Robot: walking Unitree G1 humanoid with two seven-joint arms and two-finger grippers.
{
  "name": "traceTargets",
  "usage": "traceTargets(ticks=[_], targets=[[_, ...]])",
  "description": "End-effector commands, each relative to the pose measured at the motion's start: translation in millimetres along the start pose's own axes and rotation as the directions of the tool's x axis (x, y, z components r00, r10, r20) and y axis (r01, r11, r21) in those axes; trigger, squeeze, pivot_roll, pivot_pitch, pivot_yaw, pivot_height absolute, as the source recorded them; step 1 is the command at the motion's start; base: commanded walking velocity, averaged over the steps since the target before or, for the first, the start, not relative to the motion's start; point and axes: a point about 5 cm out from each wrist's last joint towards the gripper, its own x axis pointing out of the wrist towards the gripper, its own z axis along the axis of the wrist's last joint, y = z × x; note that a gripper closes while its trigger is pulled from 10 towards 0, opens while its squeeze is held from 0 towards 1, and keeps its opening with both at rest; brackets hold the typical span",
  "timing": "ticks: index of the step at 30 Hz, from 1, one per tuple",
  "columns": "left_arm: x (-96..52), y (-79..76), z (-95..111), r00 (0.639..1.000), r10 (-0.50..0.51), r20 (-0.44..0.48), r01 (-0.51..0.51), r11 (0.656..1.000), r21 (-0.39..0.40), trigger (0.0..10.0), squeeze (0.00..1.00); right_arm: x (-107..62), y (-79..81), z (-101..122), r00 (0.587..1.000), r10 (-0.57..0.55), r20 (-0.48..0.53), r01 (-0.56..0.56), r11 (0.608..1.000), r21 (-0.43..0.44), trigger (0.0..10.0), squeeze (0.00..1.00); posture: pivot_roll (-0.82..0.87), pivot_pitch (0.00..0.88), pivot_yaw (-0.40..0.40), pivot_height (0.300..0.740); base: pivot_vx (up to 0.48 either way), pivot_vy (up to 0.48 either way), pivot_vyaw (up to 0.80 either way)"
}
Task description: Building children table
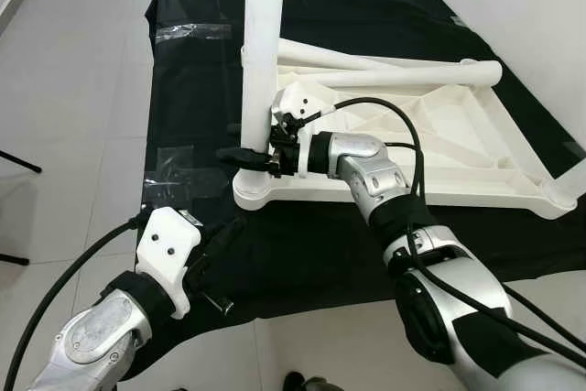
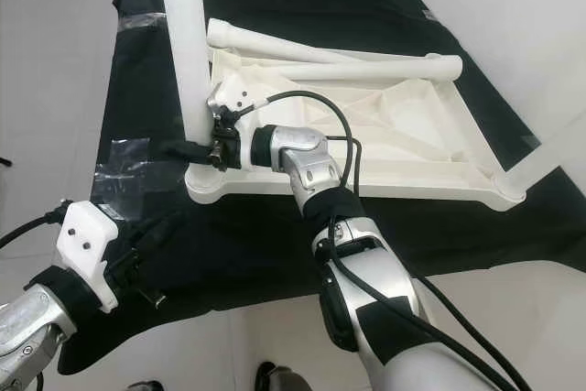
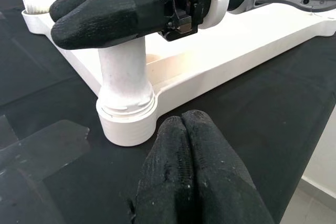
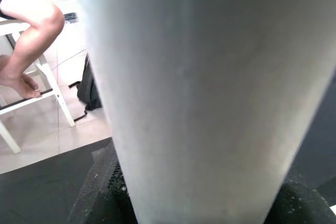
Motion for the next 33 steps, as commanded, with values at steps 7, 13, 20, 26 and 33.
traceTargets(ticks=[7, 13, 20, 26, 33], targets=[[-1.9, -5.4, -1, 1.000, -0.026, -0.016, 0.026, 1.000, -0.005, 10.0, 0.00, -20.5, -0.8, -27, 0.998, -0.054, -0.040, 0.056, 0.997, 0.053, 0.0, 0.00, 0.15, 0.236, -0.144, 0.740, 0.000, 0.000, 0.00], [-4.4, -3.3, -2, 0.999, -0.033, -0.030, 0.033, 0.999, -0.003, 10.0, 0.00, -19.1, 38.6, -80, 0.756, -0.618, -0.215, 0.625, 0.779, -0.041, 0.0, 0.00, 0.14, 0.249, -0.118, 0.740, 0.000, 0.000, 0.00], [2.3, -11.4, -3, 0.997, -0.078, -0.022, 0.077, 0.997, -0.029, 10.0, 0.00, -22.4, 22.9, -77, 0.702, -0.684, -0.199, 0.697, 0.717, -0.010, 0.0, 0.00, 0.14, 0.229, -0.125, 0.740, 0.000, 0.000, 0.00], [-0.8, -5.5, -2, 0.999, -0.049, -0.022, 0.049, 0.999, -0.015, 10.0, 0.00, -10.5, 29.5, -70, 0.795, -0.573, -0.201, 0.578, 0.815, -0.039, 10.0, 0.00, 0.14, 0.224, -0.129, 0.740, 0.000, 0.000, 0.00], [0.1, -5.6, -2, 0.999, -0.051, -0.018, 0.051, 0.999, -0.017, 10.0, 0.00, -6.5, 33.5, -38, 0.907, -0.414, -0.073, 0.416, 0.909, 0.003, 10.0, 1.00, 0.14, 0.223, -0.127, 0.740, 0.000, 0.000, 0.00]])
